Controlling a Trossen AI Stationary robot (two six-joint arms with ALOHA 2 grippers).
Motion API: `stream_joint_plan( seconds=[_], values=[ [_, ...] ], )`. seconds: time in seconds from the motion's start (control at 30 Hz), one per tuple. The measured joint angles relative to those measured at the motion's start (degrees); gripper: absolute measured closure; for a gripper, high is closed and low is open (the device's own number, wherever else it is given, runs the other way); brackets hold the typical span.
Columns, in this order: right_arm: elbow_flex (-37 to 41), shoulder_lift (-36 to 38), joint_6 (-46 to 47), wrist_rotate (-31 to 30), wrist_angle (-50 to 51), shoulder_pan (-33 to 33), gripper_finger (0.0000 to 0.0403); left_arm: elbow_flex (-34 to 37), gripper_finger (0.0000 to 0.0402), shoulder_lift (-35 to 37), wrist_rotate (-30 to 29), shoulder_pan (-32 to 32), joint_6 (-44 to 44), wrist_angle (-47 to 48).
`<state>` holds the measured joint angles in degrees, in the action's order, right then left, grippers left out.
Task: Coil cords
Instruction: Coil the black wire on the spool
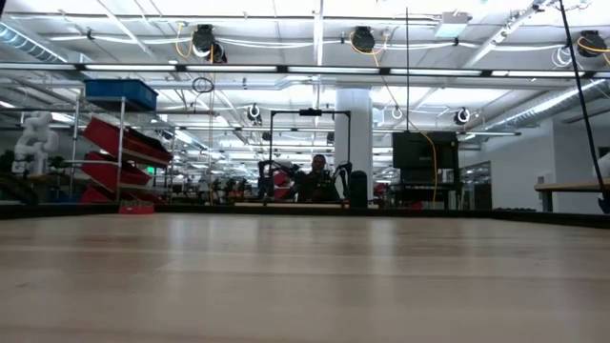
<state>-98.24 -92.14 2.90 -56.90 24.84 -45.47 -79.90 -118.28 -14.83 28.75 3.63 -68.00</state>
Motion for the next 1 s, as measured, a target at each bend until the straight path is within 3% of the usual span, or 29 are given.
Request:
stream_joint_plan(
  seconds=[0.33,0.6,1.0],
  values=[
    [0.0,0.0,-0.03,0.01,0.0,0.0,0.0403,0.0,0.0295,0.02,0.88,-0.87,-0.01,-0.18],
    [0.0,0.0,-0.15,0.0,0.0,0.0,0.0403,0.0,0.0391,0.02,1.05,-0.94,-2.94,-0.51],
    [0.04,0.0,0.1,0.4,1.01,-1.77,0.0403,0.0,0.0398,0.02,-1.96,0.37,-5.54,7.97]
  ],
)
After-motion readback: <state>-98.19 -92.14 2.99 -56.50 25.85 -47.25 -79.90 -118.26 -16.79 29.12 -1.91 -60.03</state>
